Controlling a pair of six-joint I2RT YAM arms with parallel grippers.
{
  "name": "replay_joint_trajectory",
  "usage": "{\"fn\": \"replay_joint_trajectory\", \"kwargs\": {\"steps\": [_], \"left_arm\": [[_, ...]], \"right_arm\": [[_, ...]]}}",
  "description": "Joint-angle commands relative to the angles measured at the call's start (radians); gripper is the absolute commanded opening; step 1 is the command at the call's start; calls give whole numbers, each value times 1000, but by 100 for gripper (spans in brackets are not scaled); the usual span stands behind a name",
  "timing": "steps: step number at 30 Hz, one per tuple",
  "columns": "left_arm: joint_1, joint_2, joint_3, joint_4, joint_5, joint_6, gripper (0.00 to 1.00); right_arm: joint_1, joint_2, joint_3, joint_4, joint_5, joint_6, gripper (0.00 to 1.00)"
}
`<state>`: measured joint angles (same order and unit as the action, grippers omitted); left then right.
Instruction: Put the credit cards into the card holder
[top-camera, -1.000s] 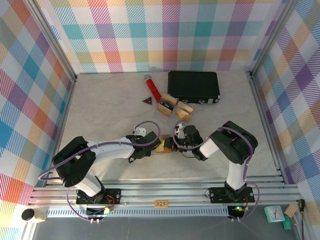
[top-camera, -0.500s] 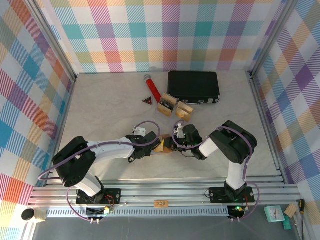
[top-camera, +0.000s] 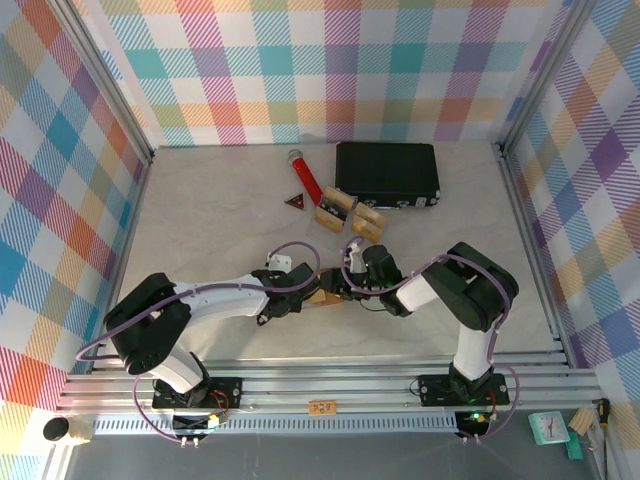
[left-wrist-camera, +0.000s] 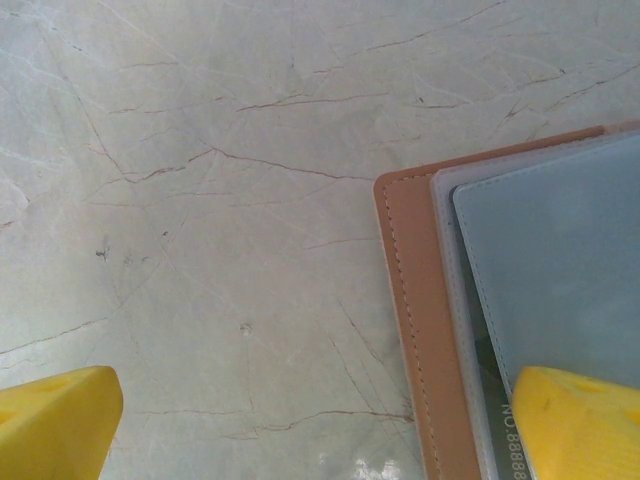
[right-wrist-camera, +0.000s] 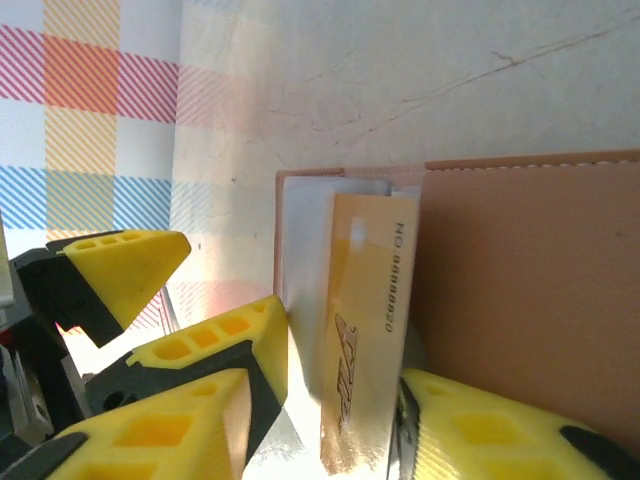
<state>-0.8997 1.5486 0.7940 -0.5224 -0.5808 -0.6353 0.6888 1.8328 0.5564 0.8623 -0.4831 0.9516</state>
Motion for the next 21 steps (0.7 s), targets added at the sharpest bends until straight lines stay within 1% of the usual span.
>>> {"fn": "replay_joint_trajectory", "kwargs": {"steps": [1, 4, 6, 13, 15, 21], "left_arm": [[19, -45, -11, -21, 17, 9, 100], [46, -80, -16, -21, 31, 16, 100], [64, -105, -21, -22, 38, 22, 100], [115, -174, -57, -26, 61, 36, 100], [121, -174, -68, -25, 68, 36, 100], [122, -142, -83, -21, 83, 34, 100]], "right_arm": [[6, -21, 9, -170, 49, -50, 51], [6, -65, 24, -256, 72, -78, 59], [8, -94, 37, -312, 91, -94, 62], [16, -185, 110, -507, 146, -170, 68], [18, -211, 131, -569, 173, -196, 69], [18, -284, 198, -765, 284, -278, 75]]}}
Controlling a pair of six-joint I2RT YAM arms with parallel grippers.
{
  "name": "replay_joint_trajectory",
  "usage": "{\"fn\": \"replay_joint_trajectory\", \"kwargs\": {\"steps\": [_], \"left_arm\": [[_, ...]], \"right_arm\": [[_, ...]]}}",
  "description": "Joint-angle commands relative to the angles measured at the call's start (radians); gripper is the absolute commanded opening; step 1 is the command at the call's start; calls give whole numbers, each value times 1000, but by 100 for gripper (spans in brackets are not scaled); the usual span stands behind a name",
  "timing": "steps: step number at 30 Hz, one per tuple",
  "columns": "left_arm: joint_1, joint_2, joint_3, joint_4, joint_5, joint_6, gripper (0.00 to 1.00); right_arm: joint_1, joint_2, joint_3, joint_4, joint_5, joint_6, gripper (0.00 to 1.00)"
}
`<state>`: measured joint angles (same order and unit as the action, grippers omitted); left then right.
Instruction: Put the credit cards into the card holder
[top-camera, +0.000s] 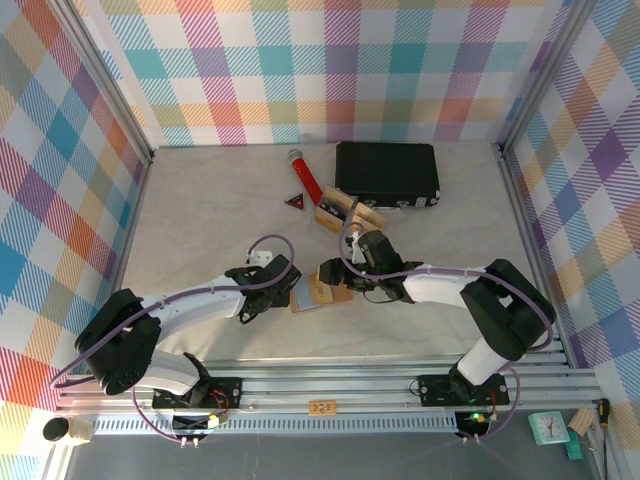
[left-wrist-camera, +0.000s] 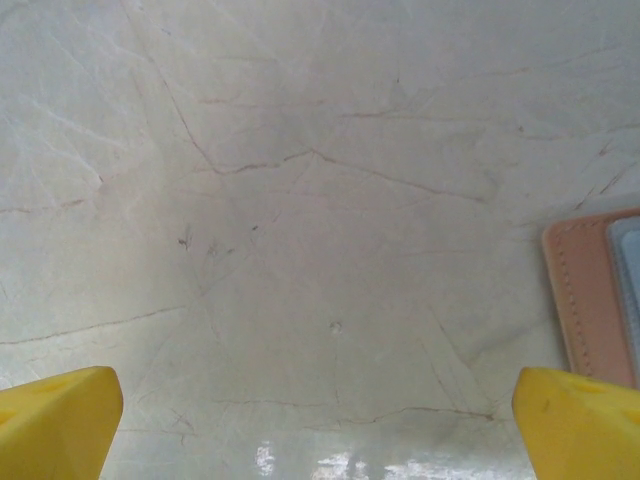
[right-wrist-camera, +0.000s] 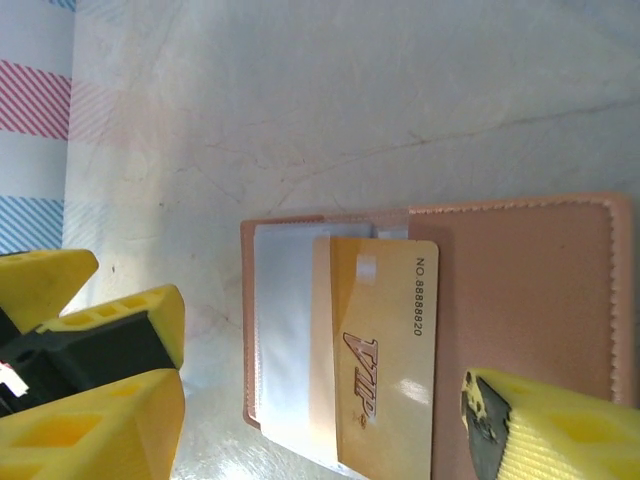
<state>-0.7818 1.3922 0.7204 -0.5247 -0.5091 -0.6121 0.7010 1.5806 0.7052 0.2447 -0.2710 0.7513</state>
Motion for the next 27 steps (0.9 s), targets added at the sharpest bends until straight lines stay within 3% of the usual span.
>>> {"fn": "replay_joint_trajectory", "kwargs": {"steps": [1, 6, 9, 12, 27], "left_arm": [[5, 27, -6, -18, 13, 11, 100], [4, 67, 9, -17, 4, 12, 100], [4, 90, 24, -21, -6, 17, 100], [5, 111, 38, -30, -19, 19, 100], [4, 164, 71, -14, -25, 38, 100]], "right_arm": [[5, -28, 77, -194, 89, -99, 74], [6, 37, 197, -360, 126, -189, 49], [6, 93, 249, -410, 127, -223, 23], [8, 131, 268, -423, 131, -238, 11], [20, 226, 300, -406, 101, -236, 6]]}}
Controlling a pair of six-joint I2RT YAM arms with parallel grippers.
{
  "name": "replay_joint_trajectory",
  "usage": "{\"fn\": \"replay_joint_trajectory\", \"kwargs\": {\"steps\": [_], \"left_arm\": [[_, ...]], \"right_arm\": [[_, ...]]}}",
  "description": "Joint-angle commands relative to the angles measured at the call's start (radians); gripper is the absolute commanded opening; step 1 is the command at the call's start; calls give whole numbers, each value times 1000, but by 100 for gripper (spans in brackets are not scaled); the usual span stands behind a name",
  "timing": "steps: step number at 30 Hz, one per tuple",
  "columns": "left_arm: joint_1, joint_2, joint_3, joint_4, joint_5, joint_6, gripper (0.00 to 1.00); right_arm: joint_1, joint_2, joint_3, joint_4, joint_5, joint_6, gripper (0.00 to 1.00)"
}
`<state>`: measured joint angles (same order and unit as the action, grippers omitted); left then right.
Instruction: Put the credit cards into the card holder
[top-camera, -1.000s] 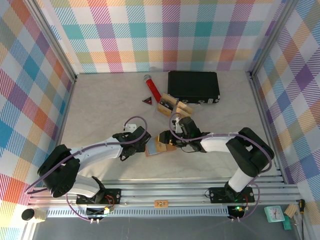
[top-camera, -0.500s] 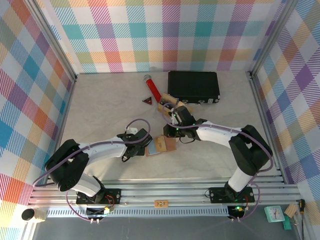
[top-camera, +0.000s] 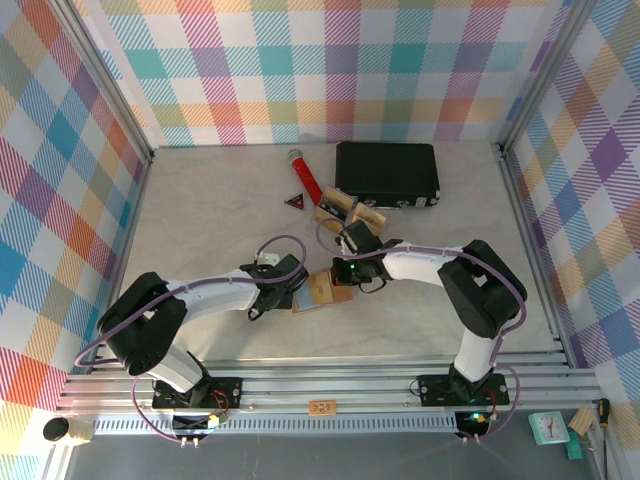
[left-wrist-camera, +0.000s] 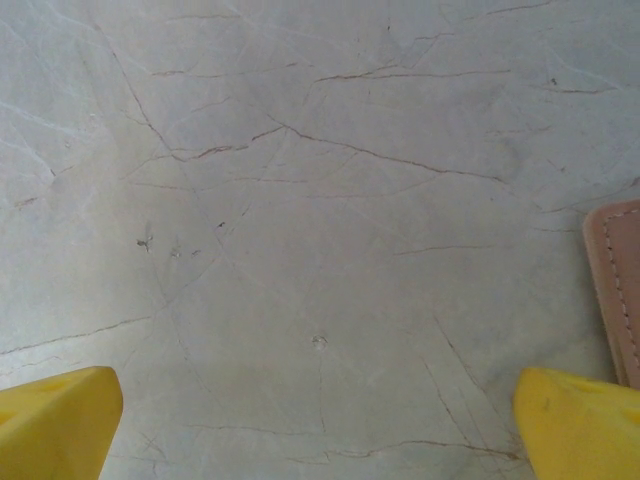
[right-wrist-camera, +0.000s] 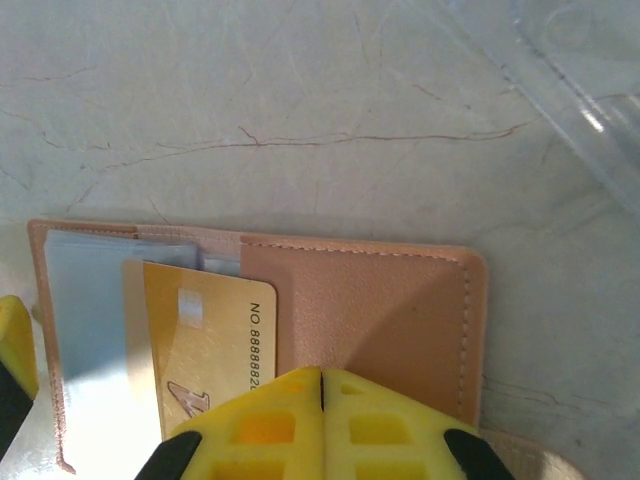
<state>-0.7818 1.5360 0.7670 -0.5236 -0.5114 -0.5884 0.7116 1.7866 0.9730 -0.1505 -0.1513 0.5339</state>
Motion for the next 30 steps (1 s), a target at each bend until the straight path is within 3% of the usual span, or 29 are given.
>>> {"fn": "replay_joint_trajectory", "kwargs": {"steps": [1, 30], "left_arm": [[4, 25, 24, -14, -21, 15, 100], [5, 35, -2, 24, 10, 6, 100]], "right_arm": [[12, 26, 36, -10, -20, -19, 6], [118, 113, 150, -11, -71, 25, 4]]}}
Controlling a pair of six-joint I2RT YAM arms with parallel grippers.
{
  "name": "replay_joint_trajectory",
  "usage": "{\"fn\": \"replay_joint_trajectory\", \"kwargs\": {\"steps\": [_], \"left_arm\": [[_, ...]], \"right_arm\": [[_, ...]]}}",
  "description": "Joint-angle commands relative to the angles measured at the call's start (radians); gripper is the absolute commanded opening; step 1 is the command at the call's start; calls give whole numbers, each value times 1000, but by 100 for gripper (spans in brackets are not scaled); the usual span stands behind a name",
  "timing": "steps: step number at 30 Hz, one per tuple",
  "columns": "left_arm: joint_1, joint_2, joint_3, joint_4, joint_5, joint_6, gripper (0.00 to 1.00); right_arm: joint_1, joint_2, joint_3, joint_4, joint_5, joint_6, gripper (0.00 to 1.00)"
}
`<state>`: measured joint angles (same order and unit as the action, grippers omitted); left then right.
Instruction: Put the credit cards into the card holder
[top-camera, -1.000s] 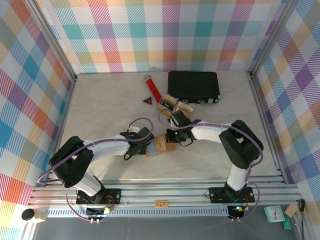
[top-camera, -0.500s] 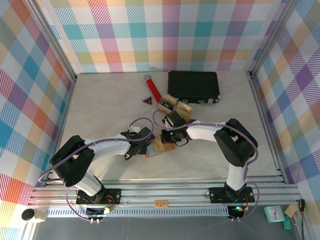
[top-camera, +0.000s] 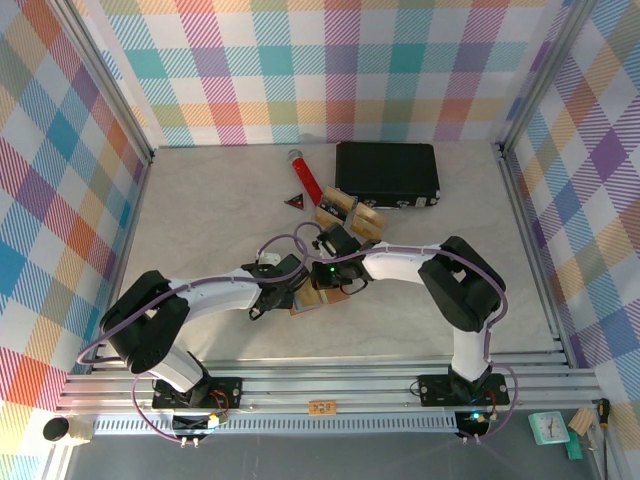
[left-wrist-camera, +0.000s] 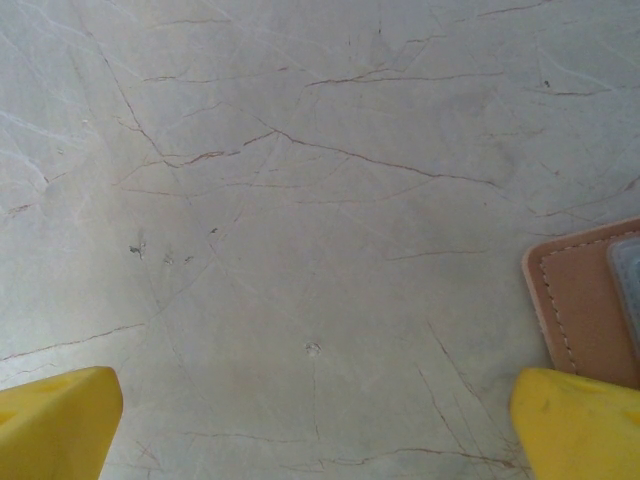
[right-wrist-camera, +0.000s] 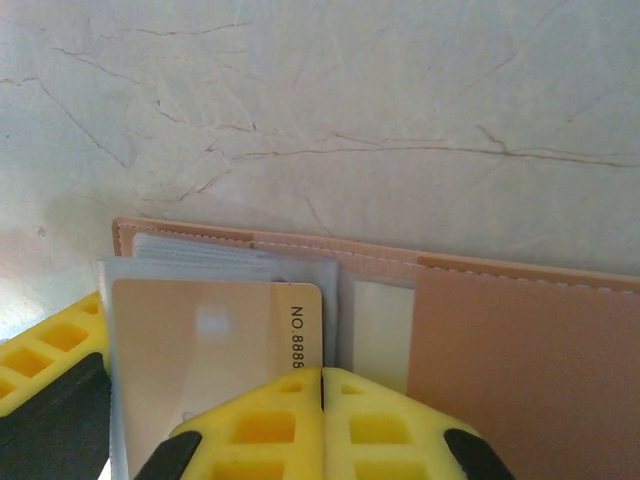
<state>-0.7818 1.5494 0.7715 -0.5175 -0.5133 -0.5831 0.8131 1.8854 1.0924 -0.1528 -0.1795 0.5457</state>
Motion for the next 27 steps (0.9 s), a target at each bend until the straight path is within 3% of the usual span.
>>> {"fn": "replay_joint_trajectory", "kwargs": {"steps": [1, 14, 27], "left_arm": [[5, 18, -6, 17, 15, 0, 100], [6, -135, -29, -102, -34, -63, 100], [6, -32, -6, -51, -11, -36, 100]], "right_arm": [[17, 10, 32, -10, -51, 13, 4], [6, -125, 4, -76, 32, -31, 5], [4, -45, 21, -105, 84, -37, 4]]}}
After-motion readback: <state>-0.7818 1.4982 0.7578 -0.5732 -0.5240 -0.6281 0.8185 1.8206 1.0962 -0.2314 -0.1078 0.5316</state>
